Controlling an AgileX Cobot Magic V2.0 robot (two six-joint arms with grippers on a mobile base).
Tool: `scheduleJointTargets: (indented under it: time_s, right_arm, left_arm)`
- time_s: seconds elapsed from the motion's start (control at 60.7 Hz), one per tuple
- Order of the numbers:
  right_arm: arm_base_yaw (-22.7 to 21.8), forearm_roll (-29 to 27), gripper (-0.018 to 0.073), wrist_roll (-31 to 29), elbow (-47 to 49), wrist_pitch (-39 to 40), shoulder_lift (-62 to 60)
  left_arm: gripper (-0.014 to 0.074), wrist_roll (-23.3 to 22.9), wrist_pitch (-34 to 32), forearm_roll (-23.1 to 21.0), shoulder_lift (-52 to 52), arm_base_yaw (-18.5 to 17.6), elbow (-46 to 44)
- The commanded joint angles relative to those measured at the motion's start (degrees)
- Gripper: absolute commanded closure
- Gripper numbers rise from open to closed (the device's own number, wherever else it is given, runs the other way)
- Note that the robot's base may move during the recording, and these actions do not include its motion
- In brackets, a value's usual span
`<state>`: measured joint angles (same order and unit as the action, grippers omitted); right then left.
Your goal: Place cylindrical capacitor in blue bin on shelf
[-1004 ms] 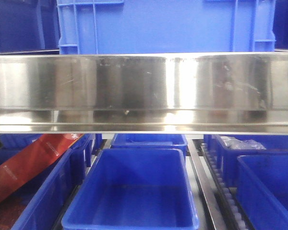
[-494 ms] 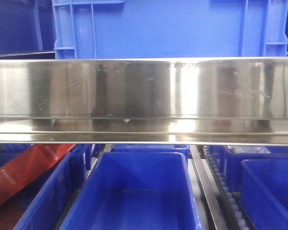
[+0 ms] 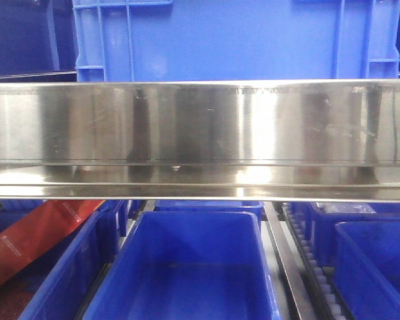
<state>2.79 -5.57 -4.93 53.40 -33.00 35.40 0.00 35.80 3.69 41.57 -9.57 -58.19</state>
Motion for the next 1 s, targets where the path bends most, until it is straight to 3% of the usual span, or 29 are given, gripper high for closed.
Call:
scheduleJointTargets:
  time_s: [0.0,0.56,0.856,0.988]
  right_arm:
    - [-0.25,0.28,0.0721,-0.52,0.31,1.77,-0.01]
    - [-0.25,0.28,0.0721,-0.52,0.31,1.77,-0.01]
    - [-0.25,0.28,0.0721,-0.52,0.31,1.77,-0.01]
    - [-0.25,0.28,0.0721,-0.52,0.31,1.77,-0.01]
  left_arm:
    - [0.0707,0.0,-1.21,-0.3,-0.24,-0.31,-0.51]
    - [0.0707,0.0,-3.58,-0.28,1.91,-1.03,-2.6]
    - [0.0707,0.31,1.88,-0.27,22.17,-15.95,-22.77]
    - [0.0707,0.31,3.5,-0.27,32.15,-20.71,-33.94]
